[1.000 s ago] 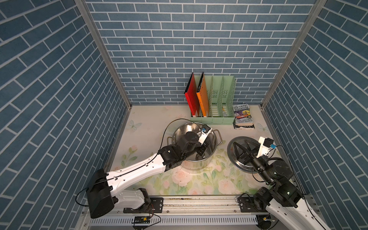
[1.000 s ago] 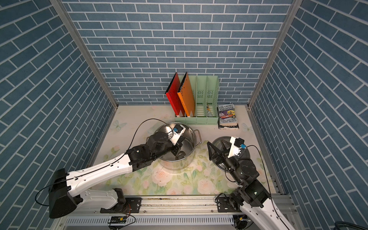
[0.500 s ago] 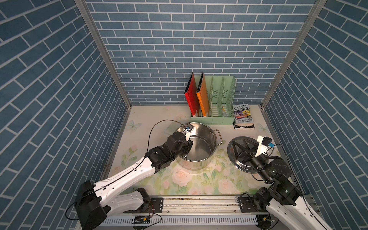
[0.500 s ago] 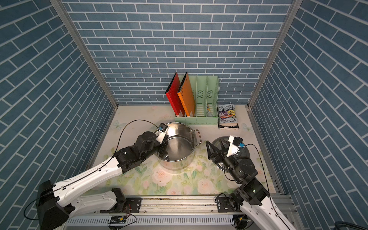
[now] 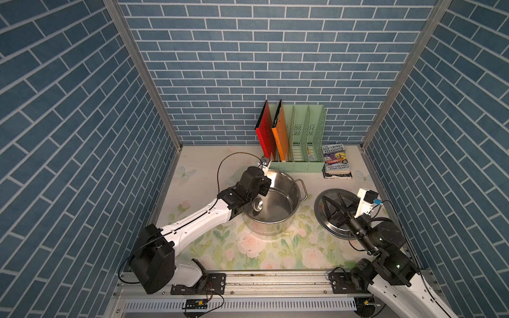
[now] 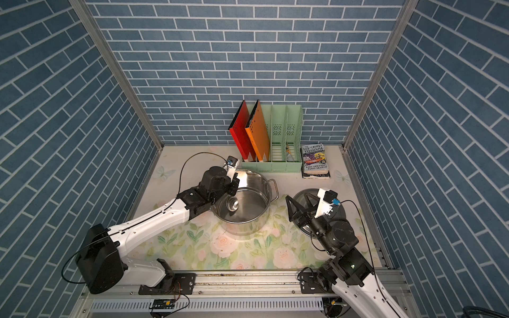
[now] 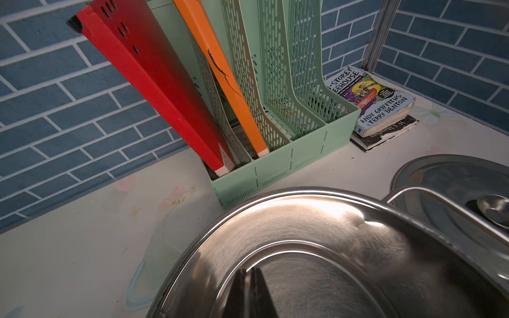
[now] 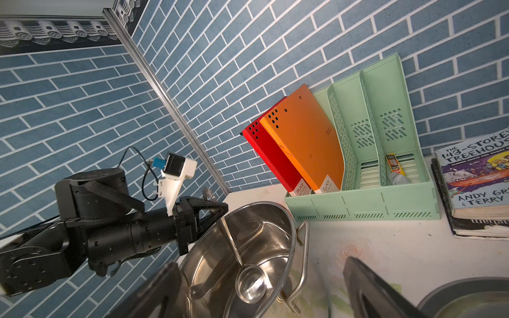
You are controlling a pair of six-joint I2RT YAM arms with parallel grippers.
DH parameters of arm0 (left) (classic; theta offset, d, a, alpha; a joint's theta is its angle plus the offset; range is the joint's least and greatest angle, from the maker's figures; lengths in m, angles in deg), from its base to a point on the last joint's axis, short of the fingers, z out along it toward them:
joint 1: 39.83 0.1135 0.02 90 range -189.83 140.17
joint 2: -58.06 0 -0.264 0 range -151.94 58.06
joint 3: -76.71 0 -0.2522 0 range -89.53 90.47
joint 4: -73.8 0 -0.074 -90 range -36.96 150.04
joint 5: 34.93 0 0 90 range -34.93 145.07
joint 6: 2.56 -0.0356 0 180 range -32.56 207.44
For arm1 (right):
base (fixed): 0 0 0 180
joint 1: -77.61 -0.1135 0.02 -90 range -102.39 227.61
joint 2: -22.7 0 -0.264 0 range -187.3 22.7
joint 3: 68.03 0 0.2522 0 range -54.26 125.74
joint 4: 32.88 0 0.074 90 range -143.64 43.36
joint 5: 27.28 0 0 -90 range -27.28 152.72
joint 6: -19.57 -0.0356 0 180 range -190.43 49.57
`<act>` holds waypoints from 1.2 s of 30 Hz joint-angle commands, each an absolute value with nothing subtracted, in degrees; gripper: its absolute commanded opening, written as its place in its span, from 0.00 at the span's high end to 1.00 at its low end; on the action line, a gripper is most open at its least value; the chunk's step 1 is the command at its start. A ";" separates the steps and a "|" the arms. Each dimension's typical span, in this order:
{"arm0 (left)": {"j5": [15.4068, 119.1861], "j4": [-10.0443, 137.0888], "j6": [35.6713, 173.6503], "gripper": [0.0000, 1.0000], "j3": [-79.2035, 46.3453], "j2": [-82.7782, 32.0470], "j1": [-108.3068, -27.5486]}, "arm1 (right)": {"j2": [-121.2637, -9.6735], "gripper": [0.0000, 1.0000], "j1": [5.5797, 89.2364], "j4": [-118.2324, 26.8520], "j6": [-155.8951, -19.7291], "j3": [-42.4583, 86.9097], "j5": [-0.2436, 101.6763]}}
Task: Stir the soup with a spoon
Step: Stir the soup in the pan with a stick.
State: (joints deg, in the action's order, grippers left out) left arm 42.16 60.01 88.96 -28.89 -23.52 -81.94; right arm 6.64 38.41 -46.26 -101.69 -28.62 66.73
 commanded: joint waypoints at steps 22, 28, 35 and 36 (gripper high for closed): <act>51.11 61.42 90.23 1.00 -21.06 -26.73 -96.46 | 8.74 0.03 38.33 -47.10 -102.83 -29.48 67.99; 49.19 58.34 92.98 1.00 -27.31 -19.24 -98.70 | 8.26 0.03 38.23 -46.20 -102.77 -29.96 67.77; 41.00 51.38 94.53 1.00 -34.37 -10.41 -99.09 | 6.78 0.04 38.21 -44.27 -103.01 -30.29 66.91; 39.38 50.61 94.56 1.00 -35.16 -9.61 -98.77 | 6.55 0.04 38.23 -44.00 -103.03 -30.35 66.83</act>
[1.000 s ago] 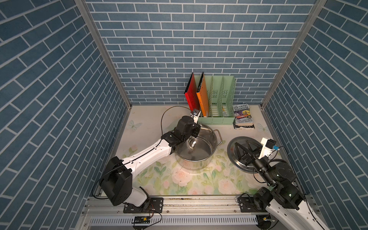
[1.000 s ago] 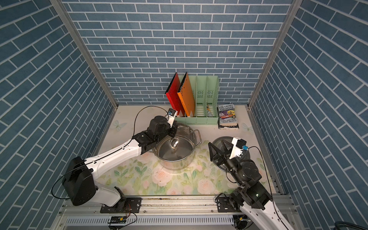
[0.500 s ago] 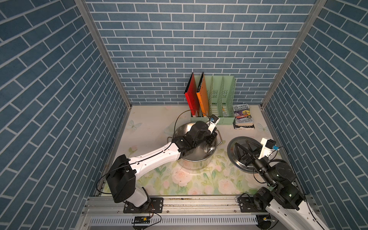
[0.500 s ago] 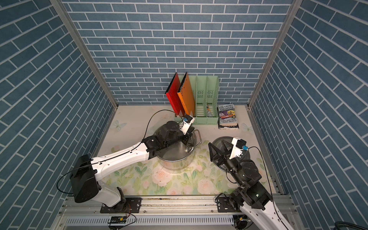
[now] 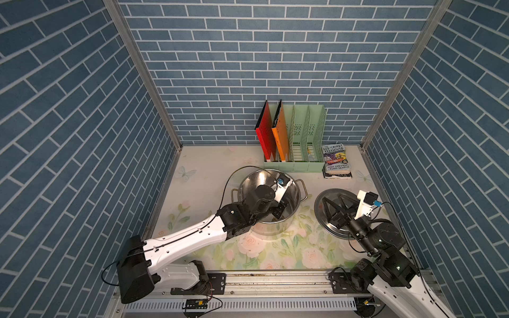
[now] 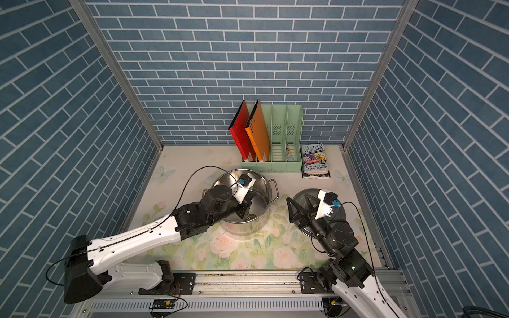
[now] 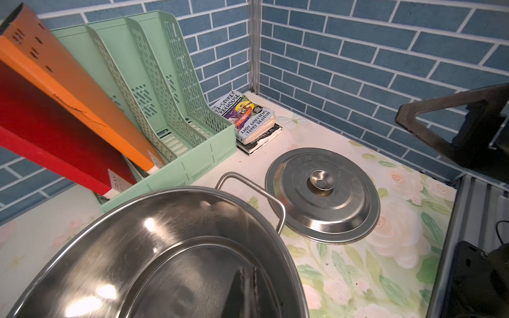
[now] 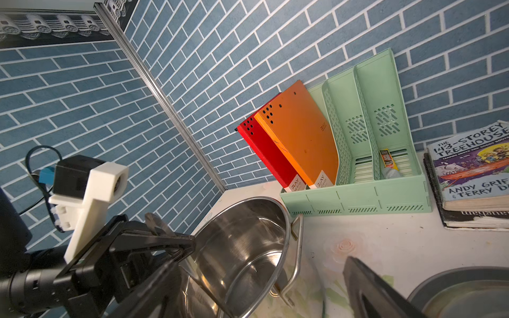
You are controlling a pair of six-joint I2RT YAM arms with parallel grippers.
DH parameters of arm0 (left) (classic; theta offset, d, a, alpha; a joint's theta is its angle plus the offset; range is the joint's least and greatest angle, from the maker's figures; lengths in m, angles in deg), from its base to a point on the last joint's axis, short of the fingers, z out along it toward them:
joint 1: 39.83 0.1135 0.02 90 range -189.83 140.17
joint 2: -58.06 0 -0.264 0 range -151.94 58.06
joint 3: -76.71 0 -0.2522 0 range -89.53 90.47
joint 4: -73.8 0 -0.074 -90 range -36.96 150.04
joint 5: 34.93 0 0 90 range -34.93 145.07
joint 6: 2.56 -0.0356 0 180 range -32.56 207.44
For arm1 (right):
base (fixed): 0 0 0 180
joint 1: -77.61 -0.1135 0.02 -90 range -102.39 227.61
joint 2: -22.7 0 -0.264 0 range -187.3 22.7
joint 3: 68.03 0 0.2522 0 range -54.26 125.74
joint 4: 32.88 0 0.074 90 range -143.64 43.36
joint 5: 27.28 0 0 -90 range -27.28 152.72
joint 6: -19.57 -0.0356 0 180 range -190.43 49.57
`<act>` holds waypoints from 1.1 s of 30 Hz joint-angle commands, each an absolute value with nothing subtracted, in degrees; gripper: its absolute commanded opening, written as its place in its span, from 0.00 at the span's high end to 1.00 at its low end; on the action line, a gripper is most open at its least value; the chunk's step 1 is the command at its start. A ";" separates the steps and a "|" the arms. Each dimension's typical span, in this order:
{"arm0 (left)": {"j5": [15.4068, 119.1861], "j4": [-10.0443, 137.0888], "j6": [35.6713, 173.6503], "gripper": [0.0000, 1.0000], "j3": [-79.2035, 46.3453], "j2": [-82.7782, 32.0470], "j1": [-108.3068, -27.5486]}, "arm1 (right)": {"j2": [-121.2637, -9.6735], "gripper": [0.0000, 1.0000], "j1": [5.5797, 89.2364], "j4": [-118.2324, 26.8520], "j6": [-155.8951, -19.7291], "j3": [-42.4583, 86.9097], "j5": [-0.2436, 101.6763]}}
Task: Stir the soup with a spoon
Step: Stir the soup in the pan with a stick.
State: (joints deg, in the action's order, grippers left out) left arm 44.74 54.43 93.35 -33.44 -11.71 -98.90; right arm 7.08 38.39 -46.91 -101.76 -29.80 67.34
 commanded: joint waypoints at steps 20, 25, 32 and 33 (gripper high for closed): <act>39.71 55.03 90.91 1.00 -32.17 -14.44 -84.04 | 6.64 0.02 38.30 -45.48 -102.61 -28.92 66.77; 41.92 57.21 90.63 1.00 -29.18 -18.34 -83.47 | 7.60 0.00 38.24 -46.74 -102.60 -28.95 67.04; 48.31 60.16 90.79 1.00 -24.13 -23.07 -84.12 | 9.27 0.00 38.27 -48.12 -102.68 -28.78 67.80; 48.72 60.42 90.74 1.00 -23.56 -23.54 -84.50 | 9.49 0.00 38.21 -48.35 -102.73 -28.80 67.80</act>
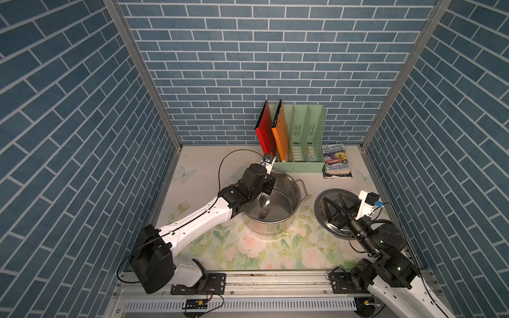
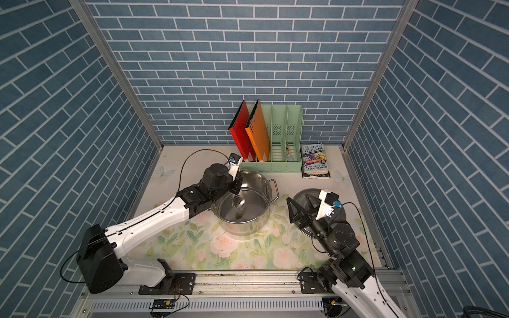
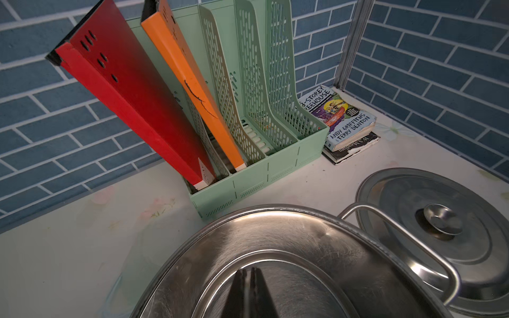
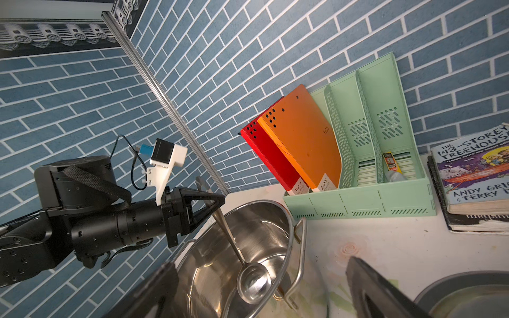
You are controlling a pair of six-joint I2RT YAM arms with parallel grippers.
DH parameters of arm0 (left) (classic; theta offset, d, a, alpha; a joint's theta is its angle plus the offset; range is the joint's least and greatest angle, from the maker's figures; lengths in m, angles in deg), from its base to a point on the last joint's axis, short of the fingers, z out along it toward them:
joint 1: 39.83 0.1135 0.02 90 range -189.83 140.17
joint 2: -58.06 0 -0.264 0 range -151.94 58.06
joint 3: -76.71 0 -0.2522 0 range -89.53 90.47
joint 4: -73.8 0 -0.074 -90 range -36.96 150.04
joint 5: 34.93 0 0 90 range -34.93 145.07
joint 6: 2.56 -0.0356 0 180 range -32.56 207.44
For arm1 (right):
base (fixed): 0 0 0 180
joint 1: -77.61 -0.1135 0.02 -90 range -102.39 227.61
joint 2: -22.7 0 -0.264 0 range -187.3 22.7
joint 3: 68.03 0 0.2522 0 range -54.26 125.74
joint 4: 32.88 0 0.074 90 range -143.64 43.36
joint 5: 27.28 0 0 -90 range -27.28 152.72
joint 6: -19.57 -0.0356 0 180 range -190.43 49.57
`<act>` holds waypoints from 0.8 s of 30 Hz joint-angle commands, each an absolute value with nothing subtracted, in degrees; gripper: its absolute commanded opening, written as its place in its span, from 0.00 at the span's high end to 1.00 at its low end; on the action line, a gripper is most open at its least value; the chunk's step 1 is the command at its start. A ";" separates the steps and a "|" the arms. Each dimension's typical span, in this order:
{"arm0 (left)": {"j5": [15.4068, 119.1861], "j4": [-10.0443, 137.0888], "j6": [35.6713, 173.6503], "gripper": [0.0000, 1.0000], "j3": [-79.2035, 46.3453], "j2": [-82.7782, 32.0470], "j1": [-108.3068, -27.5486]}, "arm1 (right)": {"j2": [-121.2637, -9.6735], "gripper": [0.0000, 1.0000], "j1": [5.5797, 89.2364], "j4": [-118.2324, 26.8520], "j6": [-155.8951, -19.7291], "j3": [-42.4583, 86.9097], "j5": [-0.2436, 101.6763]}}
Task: Stir the soup with a spoon
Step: Stir the soup in the pan with a stick.
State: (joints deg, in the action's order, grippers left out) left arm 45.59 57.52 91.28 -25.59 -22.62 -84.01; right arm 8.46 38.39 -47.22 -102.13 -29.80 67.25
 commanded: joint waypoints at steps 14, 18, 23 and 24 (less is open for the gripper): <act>49.05 60.77 88.81 1.00 -22.13 -23.96 -94.25 | 10.13 0.00 38.23 -49.04 -102.86 -29.30 68.03; 47.03 58.81 89.53 1.00 -25.33 -20.64 -96.19 | 9.82 0.00 38.24 -48.67 -102.78 -29.69 68.08; 46.01 56.76 91.44 1.00 -29.48 -15.84 -97.11 | 9.64 0.00 38.23 -48.20 -102.70 -30.37 68.03; 45.94 56.29 91.99 1.00 -30.23 -14.81 -97.25 | 9.59 0.00 38.25 -47.95 -102.71 -30.58 68.04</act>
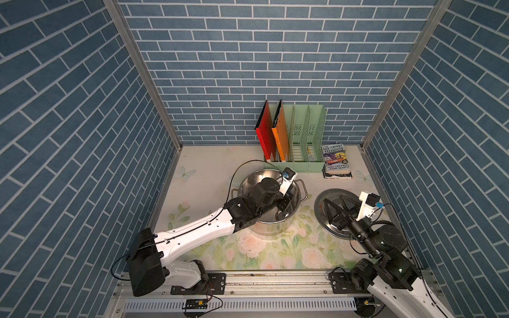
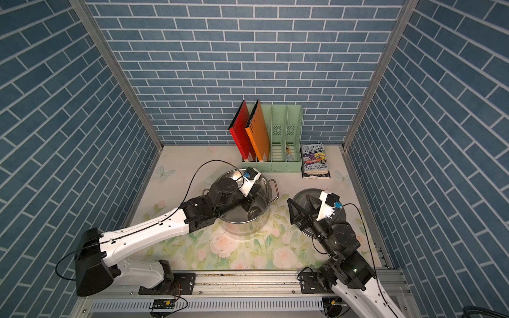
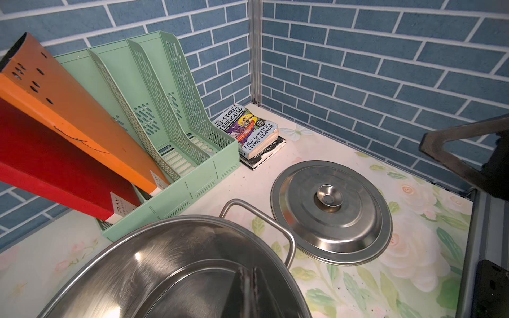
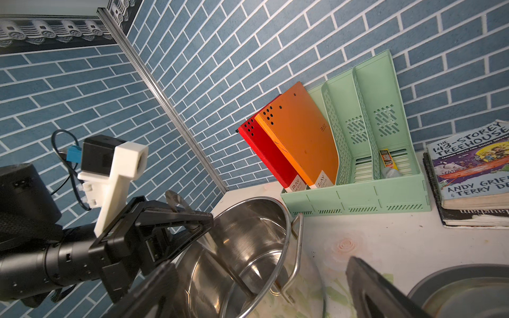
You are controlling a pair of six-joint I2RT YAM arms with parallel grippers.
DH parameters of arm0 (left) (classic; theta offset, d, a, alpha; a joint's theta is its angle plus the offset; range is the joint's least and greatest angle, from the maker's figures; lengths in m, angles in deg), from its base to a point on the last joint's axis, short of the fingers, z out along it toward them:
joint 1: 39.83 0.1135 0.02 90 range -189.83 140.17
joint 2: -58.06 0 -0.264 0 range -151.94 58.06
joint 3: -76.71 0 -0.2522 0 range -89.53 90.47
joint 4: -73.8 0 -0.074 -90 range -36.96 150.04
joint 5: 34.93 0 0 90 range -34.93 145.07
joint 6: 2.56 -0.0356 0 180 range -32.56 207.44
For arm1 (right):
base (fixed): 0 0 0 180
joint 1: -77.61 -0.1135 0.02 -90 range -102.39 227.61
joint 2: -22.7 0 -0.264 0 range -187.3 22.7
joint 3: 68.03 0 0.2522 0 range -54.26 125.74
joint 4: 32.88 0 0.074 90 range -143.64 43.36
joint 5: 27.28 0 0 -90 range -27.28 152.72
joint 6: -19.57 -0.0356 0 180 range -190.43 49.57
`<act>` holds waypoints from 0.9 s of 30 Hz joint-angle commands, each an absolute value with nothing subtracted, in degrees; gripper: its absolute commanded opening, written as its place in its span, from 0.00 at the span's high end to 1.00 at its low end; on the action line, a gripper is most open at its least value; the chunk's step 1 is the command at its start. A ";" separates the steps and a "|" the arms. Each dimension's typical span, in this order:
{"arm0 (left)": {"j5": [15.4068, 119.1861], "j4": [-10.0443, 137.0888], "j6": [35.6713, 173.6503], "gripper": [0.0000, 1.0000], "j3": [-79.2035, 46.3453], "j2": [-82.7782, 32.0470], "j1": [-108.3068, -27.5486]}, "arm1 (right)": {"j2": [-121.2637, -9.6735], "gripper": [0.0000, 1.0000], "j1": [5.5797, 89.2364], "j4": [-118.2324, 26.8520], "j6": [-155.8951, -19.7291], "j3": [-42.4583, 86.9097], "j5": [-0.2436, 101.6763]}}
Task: Stir the soup with a spoon
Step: Stir the soup in the pan with a stick.
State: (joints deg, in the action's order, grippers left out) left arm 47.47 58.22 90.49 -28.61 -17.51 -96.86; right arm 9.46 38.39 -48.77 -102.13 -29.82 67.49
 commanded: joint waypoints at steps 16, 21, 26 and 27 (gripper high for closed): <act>34.41 47.09 94.56 1.00 -34.58 -7.24 -91.49 | 6.79 0.00 38.26 -44.76 -102.77 -31.38 67.19; 35.60 51.73 93.09 1.00 -32.34 -11.70 -87.87 | 7.18 0.01 38.24 -45.50 -102.77 -30.88 67.19; 37.64 54.50 91.32 1.00 -27.70 -18.18 -85.94 | 7.87 0.01 38.28 -46.90 -102.52 -30.05 67.63; 38.25 55.07 90.92 1.00 -26.74 -19.26 -85.81 | 8.04 0.00 38.26 -47.31 -102.43 -29.93 67.90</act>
State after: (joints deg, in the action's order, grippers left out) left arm 36.72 51.18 92.68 -30.25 -17.79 -86.48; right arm 7.01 38.41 -47.20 -102.13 -31.19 67.45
